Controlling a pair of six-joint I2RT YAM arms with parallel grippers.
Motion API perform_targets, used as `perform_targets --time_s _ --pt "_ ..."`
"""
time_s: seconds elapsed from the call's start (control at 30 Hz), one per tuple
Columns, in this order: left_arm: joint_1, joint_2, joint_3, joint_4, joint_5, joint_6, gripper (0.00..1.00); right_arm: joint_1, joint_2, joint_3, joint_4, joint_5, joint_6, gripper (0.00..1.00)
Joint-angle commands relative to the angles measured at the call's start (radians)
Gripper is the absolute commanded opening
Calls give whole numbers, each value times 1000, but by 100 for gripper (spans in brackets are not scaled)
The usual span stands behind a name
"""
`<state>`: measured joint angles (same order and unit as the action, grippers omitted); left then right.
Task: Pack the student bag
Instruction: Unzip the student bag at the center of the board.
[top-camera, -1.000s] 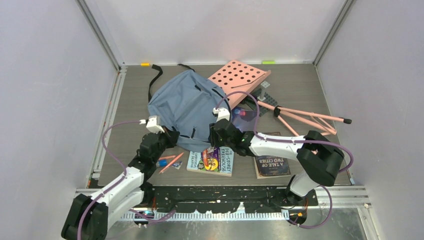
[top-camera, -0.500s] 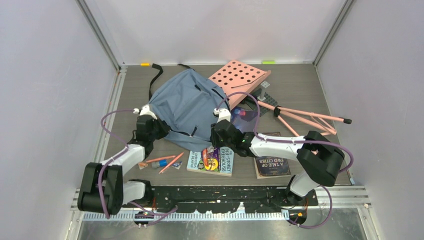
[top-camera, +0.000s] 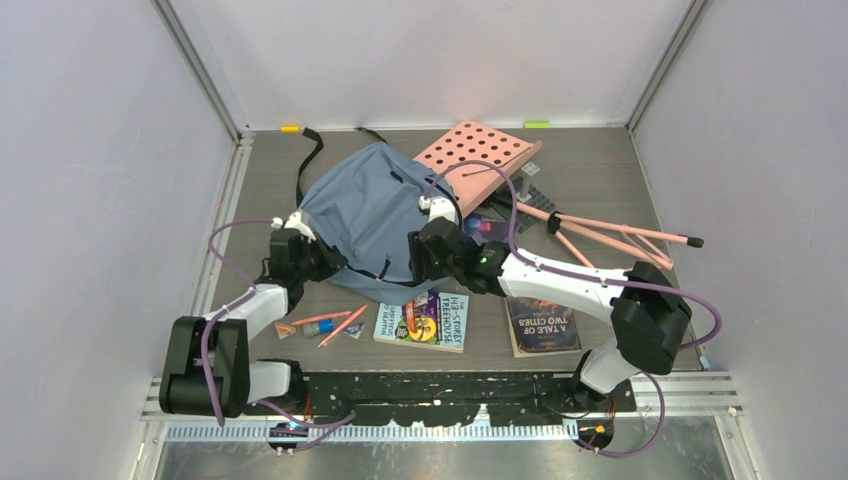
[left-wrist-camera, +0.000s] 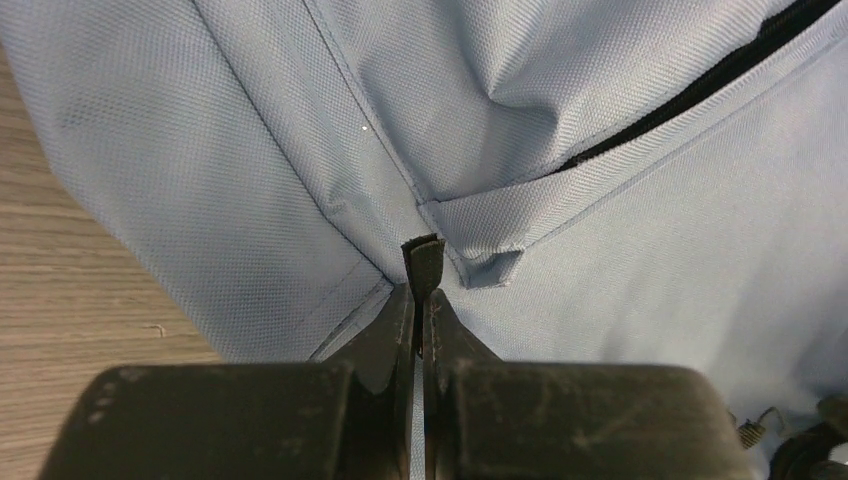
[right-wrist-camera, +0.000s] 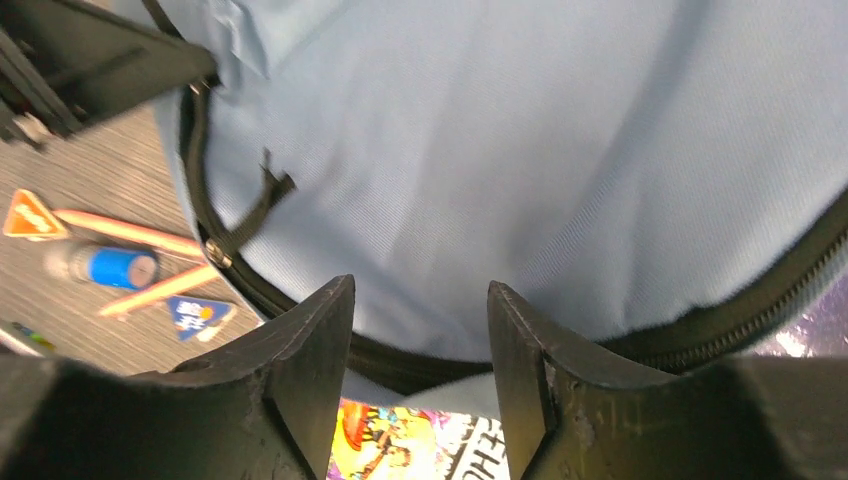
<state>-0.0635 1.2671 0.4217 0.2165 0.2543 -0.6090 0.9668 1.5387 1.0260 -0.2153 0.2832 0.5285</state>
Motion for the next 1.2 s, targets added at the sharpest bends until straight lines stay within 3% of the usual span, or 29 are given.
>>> perform_targets --time_s 0.0,0.23,0.47,1.0,1.1,1.13,1.17 --pt "4 -33 -33 -11 79 10 0 -2 47 134 -69 -51 47 60" --pt "5 -34 -53 15 68 12 0 -2 130 222 -9 -171 123 68" --pt "5 -42 -63 26 69 11 0 -2 206 229 40 -287 183 70" --pt "5 -95 -83 8 51 14 0 -2 303 295 144 -439 129 57" --pt "5 -98 -84 9 53 13 0 -2 314 310 147 -451 92 47" --pt "4 -99 -83 10 58 12 0 -1 316 315 145 -455 82 31" --pt "5 -99 -84 12 67 13 0 -1 314 315 145 -454 58 23"
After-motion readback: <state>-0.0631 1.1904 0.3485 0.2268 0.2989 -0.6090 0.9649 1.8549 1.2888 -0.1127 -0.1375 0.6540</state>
